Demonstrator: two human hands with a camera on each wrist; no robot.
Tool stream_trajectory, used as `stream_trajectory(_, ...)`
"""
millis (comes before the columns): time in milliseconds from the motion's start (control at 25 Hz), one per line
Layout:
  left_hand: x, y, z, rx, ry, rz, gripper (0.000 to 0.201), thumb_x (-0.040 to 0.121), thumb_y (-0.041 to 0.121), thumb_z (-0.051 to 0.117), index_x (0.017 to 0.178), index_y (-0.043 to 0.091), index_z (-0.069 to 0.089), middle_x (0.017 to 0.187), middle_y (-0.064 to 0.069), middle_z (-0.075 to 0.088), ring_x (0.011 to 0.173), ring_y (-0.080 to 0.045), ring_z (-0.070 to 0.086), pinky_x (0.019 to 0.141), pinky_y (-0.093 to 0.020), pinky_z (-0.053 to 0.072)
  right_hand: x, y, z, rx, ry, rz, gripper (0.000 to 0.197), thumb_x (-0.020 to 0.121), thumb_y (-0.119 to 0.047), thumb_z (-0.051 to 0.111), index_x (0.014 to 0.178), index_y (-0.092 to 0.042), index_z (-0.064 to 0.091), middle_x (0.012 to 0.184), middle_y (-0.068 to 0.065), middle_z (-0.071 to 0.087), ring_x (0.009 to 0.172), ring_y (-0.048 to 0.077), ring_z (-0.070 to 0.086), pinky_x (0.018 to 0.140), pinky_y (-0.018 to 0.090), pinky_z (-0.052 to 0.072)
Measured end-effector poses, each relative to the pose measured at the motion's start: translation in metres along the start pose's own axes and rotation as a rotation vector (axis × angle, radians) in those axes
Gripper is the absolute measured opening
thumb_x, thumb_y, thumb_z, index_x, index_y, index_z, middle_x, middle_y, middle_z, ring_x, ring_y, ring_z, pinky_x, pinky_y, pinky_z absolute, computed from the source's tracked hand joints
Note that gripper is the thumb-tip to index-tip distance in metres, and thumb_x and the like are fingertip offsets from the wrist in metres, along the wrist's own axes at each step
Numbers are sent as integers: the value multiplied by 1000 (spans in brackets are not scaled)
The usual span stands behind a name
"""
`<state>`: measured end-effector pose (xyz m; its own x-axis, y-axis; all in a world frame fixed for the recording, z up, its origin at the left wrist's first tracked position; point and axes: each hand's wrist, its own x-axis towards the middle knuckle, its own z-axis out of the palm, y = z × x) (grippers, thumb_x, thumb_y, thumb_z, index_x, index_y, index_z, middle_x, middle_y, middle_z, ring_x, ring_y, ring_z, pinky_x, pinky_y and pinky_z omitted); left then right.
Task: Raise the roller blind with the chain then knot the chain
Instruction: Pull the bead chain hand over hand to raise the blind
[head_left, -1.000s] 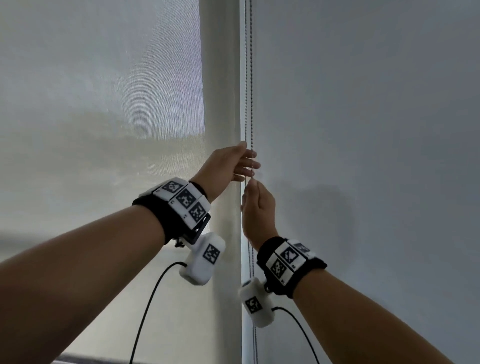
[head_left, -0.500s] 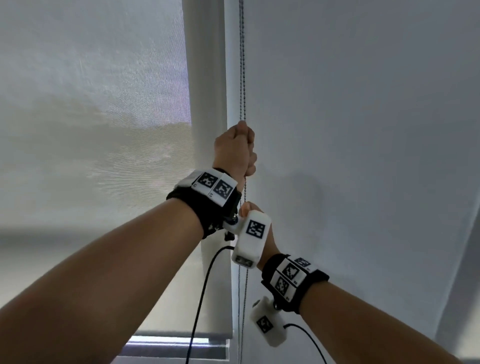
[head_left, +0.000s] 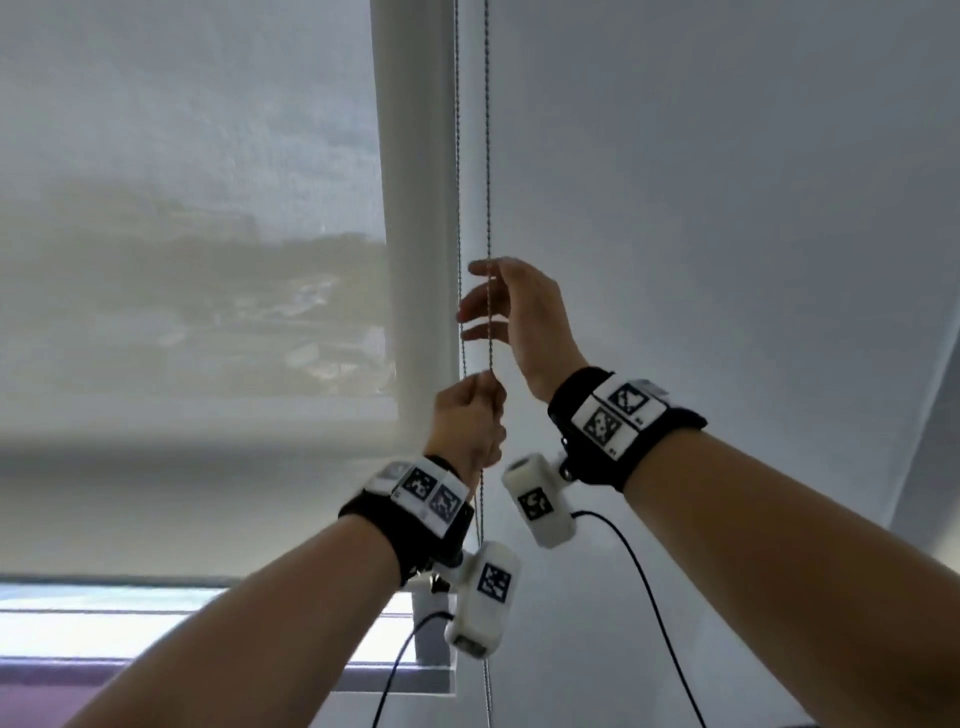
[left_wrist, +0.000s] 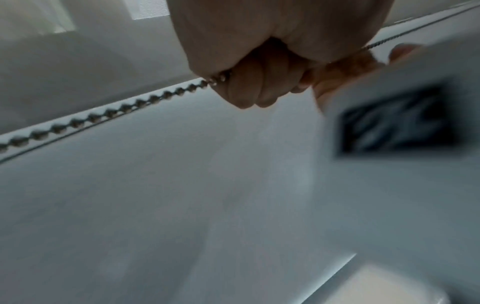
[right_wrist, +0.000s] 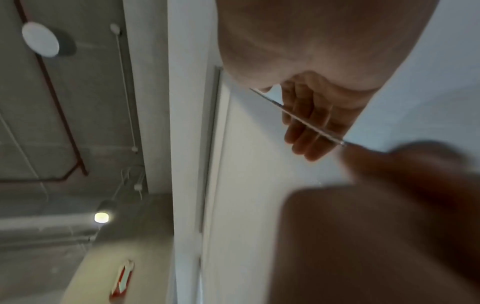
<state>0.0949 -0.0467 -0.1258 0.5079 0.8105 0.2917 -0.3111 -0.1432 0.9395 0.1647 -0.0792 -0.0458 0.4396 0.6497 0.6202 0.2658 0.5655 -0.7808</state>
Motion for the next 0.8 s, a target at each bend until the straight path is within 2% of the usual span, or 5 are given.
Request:
stream_trajectory(200,-11,-34,-15,80,-75,-19,44,95,21,41,52,21,45,53,1,35,48,-15,31,49,-25,24,3,-11,21,49,-19,178,44,100,-31,33,57,-21,34,50,-4,26,38,11,18,41,20,17)
stream_trajectory(320,-4,-26,-25,78,-140,-61,39,97,25,41,63,16,59,54,0,46,47,-13,41,45,-21,34,1,-9,23,56,6,150,44,100,-31,33,57,-23,29,48,-5,24,37,10,16,42,19,15)
stream_trajectory(440,3,-10,-31,-45,-193,-30,33,98,25,38,88,8,65,69,-4,69,68,-17,63,72,-30,51,0,-1,20,64,20,86,45,102,-31,33,58,-22,29,46,-6,23,36,9,15,40,17,17)
stream_trajectory(640,24,43,-29,25,-232,98,46,97,36,33,104,2,63,94,-16,69,93,-29,64,91,-42,48,-20,22,11,30,54,56,48,104,-28,33,58,-17,40,42,-9,35,34,6,30,39,18,28)
stream_trajectory(800,31,84,-12,45,-317,90,52,98,40,26,117,3,58,109,-18,67,102,-29,64,94,-40,48,-45,45,1,91,33,178,47,103,-33,34,57,-21,30,45,-7,25,35,7,19,37,13,19)
